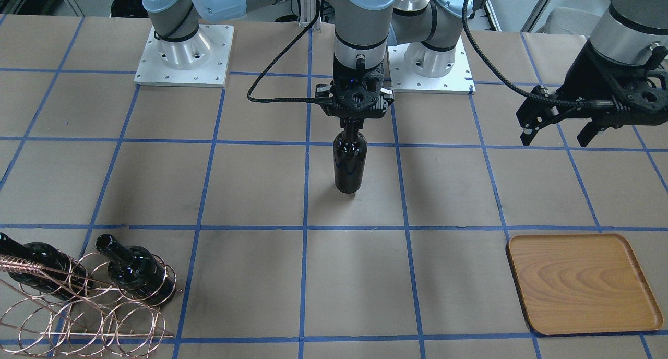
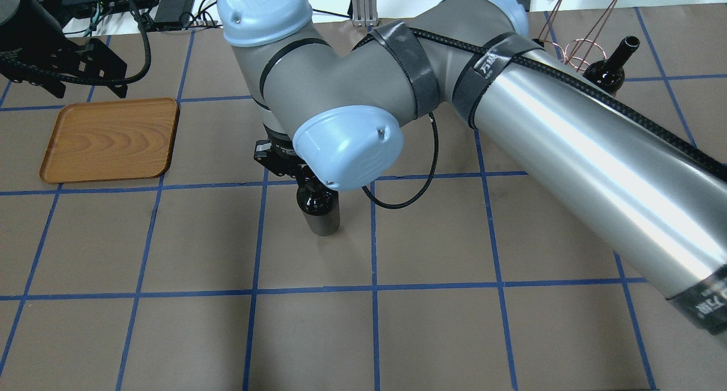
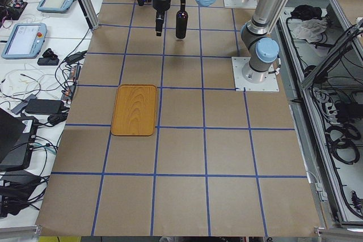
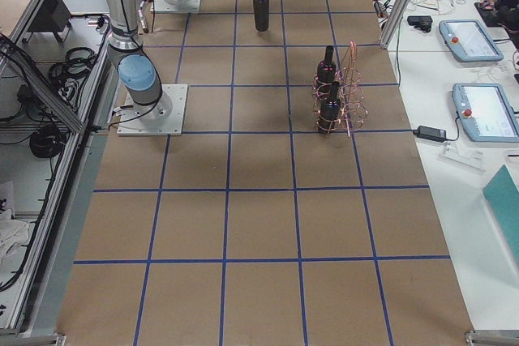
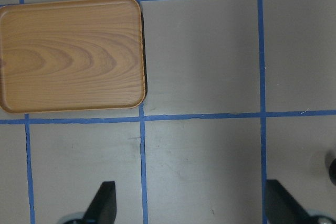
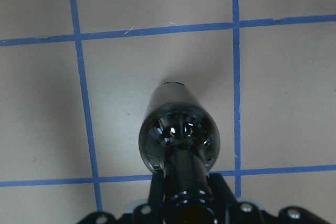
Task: Take wine from basket and place on tray
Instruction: 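Lower the bottle upright onto the table and open the right gripper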
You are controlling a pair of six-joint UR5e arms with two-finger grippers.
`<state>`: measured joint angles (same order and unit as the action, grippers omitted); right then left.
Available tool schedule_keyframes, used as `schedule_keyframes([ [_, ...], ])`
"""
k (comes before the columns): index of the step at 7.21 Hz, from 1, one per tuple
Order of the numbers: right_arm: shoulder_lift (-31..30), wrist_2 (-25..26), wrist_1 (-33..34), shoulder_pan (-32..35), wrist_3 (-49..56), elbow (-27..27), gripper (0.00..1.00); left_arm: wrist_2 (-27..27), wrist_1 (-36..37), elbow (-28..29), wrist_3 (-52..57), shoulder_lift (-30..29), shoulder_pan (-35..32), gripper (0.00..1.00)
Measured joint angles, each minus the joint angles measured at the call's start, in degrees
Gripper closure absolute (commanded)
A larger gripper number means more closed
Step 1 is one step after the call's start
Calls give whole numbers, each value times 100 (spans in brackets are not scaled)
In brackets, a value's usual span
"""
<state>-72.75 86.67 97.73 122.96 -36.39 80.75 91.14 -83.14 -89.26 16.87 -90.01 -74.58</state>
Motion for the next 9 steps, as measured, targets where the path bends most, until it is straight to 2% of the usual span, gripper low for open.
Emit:
schedule_keyframes([
  [3, 26, -76, 0, 26, -161, -11, 90, 2, 0, -2, -6, -2, -7, 0],
  [4, 40, -83, 0, 37, -193, -11, 82, 5, 0, 1, -8, -2, -7, 0],
  [8, 75, -97, 16, 76, -288, -15, 73, 1, 0, 0, -1, -4, -9, 0],
  [9, 76, -97, 24, 78, -296, -15, 53, 2, 0, -2, -14, -3, -17, 0],
])
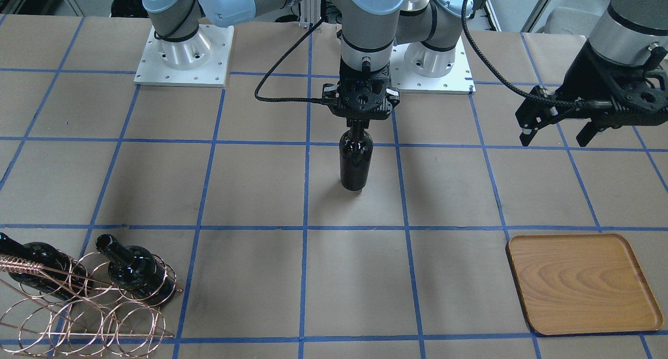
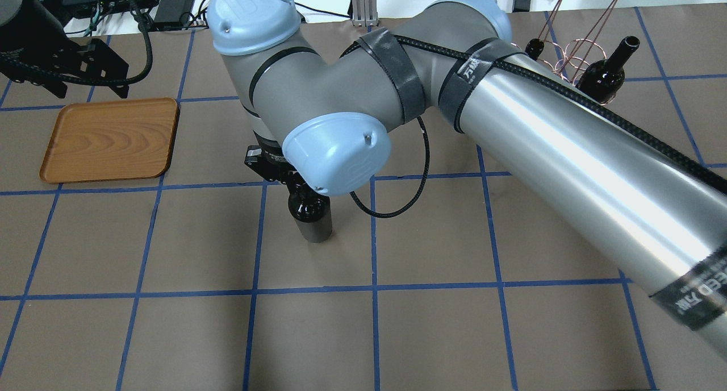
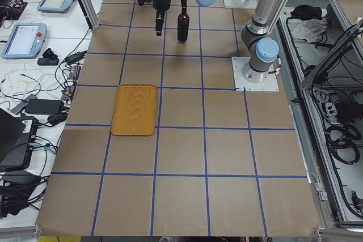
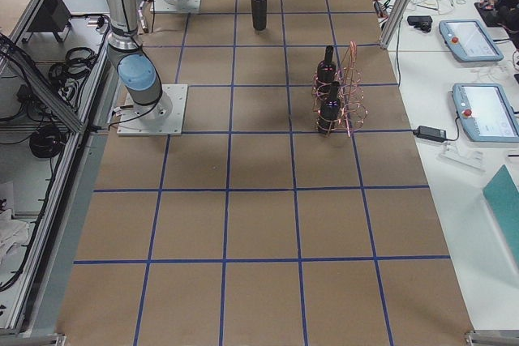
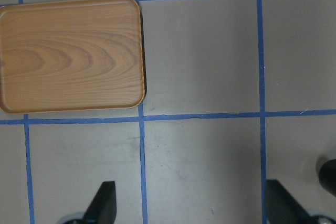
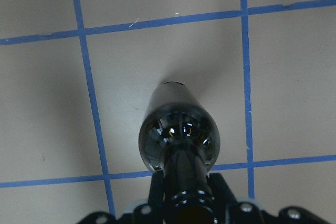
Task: Take wine from basket and place on tray
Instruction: 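Lower the bottle upright onto the table and open the right gripper, then raise the right gripper back toward the rack while the left gripper reaches toward the bottle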
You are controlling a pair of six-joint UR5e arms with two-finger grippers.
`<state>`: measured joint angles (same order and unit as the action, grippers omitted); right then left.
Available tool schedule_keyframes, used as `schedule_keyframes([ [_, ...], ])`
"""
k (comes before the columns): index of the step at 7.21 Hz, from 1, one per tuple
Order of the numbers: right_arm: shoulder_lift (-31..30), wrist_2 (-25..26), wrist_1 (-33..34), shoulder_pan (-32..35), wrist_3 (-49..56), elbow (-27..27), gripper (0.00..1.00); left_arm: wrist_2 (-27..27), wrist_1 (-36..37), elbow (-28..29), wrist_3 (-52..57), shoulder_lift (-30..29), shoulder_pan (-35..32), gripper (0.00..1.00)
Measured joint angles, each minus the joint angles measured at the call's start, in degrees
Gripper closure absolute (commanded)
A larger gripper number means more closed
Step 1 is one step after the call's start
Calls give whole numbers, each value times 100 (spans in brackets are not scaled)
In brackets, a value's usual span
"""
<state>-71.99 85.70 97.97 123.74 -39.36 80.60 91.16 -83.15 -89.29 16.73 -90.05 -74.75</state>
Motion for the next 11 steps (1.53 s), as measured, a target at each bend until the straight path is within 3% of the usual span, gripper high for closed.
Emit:
schedule_keyframes([
  [1, 1, -2, 11, 3, -6, 0, 22, 2, 0, -1, -23, -1, -7, 0],
  [2, 3, 2, 37, 18, -7, 1, 6, 2, 0, -1, -33, -6, -10, 0],
  [3, 18, 30, 92, 53, -2, 8, 1, 7, 0, 0, -46, -10, -12, 0],
  [8, -109, 225, 216, 90, 204, -6, 0, -11, -48, -1, -28, 5, -23, 0],
  [11, -493, 389, 93, -639, 918, 0, 0, -19, -61, -45, -131, 10, -206, 0],
])
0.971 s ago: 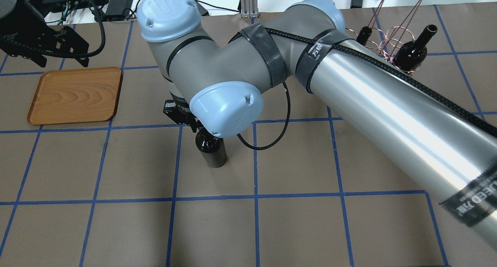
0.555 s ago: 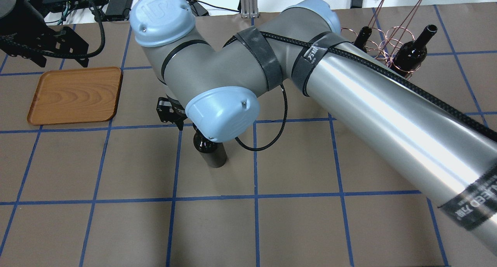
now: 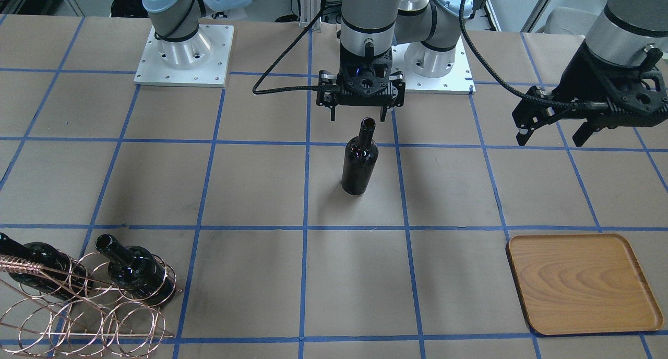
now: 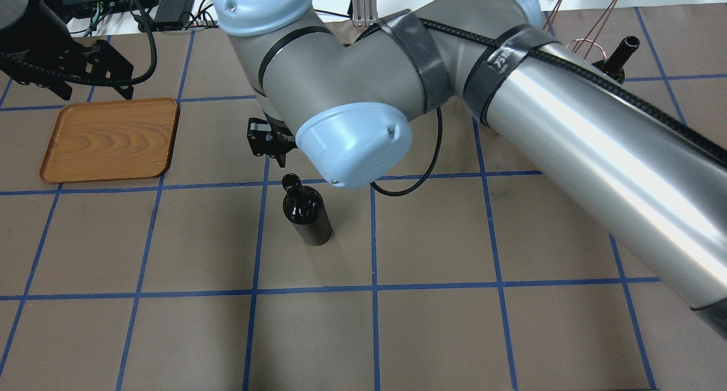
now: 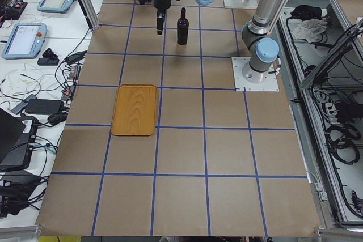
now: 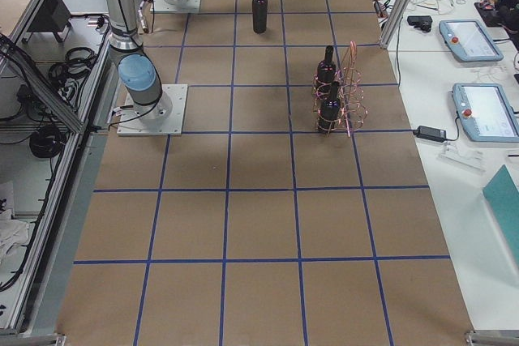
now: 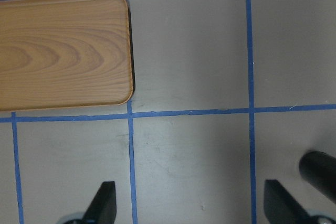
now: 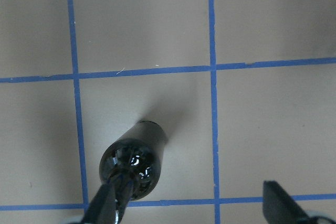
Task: Take wine from basket and place on tray
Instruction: 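Raise the right gripper back toward the rack while the left gripper reaches toward the bottle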
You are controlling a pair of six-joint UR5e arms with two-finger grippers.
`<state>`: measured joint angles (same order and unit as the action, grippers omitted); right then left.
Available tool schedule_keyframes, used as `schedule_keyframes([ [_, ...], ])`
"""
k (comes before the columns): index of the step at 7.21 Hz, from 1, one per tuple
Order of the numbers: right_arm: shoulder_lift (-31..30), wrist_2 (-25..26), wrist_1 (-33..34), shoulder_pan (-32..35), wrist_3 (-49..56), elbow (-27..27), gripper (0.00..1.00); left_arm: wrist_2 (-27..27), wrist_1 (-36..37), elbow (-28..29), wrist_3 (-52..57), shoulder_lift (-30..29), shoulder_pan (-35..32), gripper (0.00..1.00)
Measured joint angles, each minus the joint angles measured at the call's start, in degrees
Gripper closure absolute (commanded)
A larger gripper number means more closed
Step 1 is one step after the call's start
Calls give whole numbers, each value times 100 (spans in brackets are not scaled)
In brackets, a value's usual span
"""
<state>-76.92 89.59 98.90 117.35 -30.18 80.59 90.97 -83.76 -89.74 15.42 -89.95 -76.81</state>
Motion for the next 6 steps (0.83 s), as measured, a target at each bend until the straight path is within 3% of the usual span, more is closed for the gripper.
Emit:
schedule_keyframes([
  [3, -561, -47, -703, -878, 1255, 68, 0, -105, 83, -42, -272, -62, -537, 0],
  [6, -914, -203, -854, -1572, 1996, 72, 0, -184, 50, -259, -1372, 15, -1492, 0],
])
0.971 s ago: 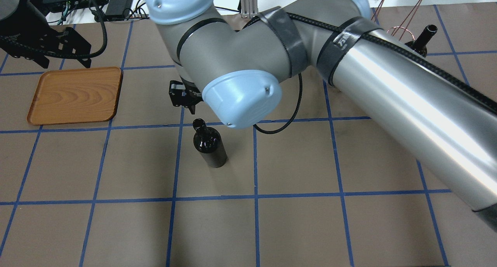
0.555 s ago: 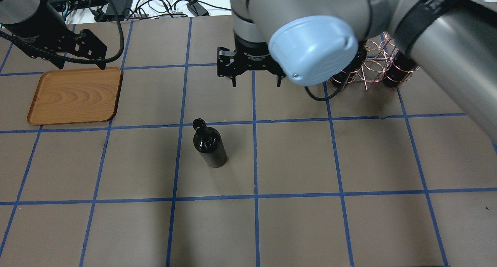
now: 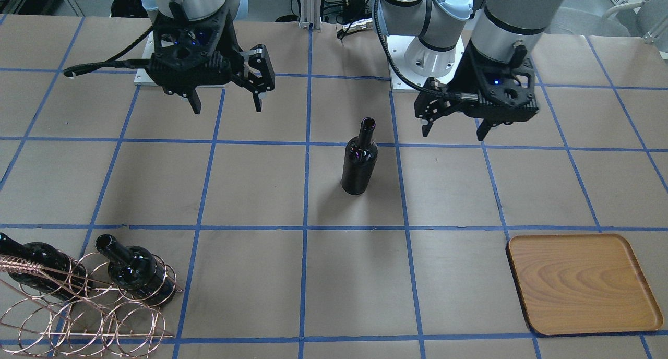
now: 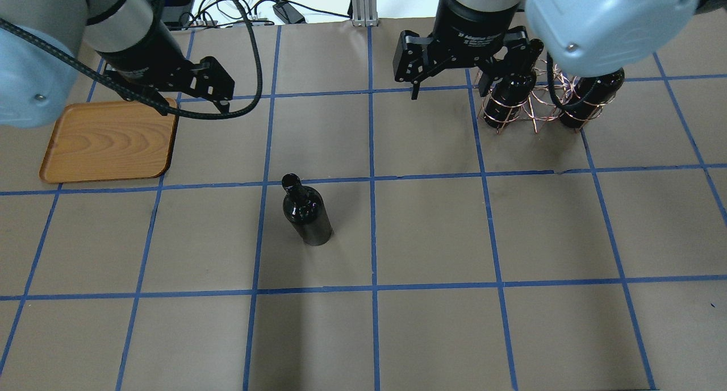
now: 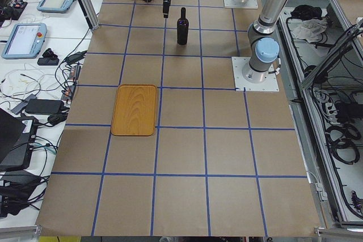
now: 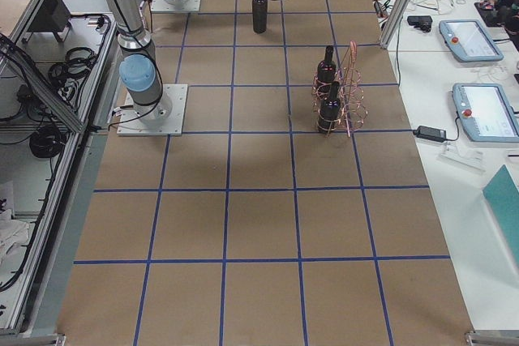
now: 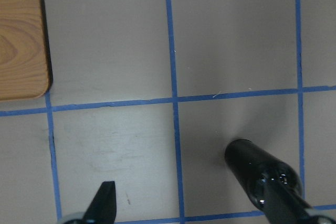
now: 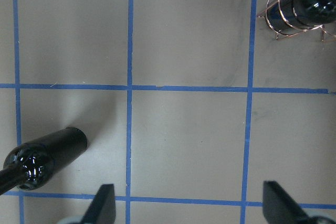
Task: Take wine from basket and place on tray
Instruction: 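Raise the right gripper back toward the rack while the left gripper reaches toward the bottle, then lower the left gripper over the bottle neck and close it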
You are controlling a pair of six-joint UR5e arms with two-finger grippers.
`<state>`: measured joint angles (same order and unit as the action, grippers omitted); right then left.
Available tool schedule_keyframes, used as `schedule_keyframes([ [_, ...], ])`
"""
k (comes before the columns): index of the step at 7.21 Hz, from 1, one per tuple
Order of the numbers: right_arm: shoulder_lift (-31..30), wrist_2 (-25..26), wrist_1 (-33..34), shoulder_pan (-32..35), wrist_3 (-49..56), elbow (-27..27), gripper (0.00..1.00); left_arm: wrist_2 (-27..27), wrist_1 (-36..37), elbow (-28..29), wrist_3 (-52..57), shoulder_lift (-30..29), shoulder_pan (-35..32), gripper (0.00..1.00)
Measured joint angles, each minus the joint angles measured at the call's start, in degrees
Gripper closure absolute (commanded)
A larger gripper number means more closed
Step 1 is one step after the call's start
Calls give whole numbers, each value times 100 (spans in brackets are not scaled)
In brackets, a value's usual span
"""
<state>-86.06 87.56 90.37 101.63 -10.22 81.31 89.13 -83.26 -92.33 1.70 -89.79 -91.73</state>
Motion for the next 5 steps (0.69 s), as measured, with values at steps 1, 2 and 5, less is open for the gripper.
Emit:
schedule_keyframes([
  [1, -47, -15, -4, -136, 80, -7, 0, 5, -1, -92, -247, 2, -363, 0],
  [2, -85, -33, -15, -265, 133, -13, 0, 14, 7, -184, -456, -19, -688, 0],
  [5, -187, 60, -88, -352, 175, -39, 0, 4, 37, -559, -798, -102, -1106, 0],
])
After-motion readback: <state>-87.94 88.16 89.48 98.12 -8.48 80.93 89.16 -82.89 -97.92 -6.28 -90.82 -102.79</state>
